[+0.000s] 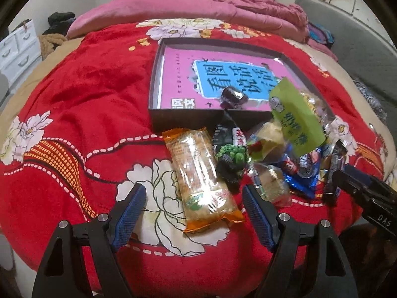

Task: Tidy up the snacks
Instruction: 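Grasp the orange-wrapped biscuit pack with the left tool while the right tool grasps the Snickers bar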

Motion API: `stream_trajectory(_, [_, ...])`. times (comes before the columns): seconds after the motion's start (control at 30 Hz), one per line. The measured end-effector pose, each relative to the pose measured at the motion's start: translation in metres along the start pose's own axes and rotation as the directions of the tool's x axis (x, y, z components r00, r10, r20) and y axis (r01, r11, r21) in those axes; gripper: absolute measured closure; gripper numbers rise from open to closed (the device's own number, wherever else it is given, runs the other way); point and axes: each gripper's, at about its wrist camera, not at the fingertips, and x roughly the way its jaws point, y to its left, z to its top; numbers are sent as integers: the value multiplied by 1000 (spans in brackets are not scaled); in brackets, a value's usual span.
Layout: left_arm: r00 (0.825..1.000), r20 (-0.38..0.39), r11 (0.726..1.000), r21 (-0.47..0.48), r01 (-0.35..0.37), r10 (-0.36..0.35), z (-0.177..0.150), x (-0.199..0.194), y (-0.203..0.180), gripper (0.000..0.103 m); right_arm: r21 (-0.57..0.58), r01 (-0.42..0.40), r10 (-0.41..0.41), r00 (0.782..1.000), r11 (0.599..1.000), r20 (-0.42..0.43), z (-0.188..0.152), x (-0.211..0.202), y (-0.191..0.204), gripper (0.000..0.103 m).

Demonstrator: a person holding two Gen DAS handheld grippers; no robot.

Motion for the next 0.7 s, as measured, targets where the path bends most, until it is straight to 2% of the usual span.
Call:
stream_trajectory(0.13, [1000,-13,999,-38,2,-3,1,4,8,22,-29,-26,25,999,999,-24,-2,6,7,59])
stream_trajectory(0.23, [1000,-10,998,-64,13,-13,2,5,14,22,-29,-37,36,999,999,-27,-2,6,8,64])
stream_trajectory(0.47, [1000,-12,995,-95,-15,14,2,6,22,35,14,-14,14,1000,1000,0,1,1,-2,67])
stream_trajectory(0.7, [999,-10,994,-108,-34,33,3,7,24,36,4,-7,7,1000,1000,-13,2,4,0,67])
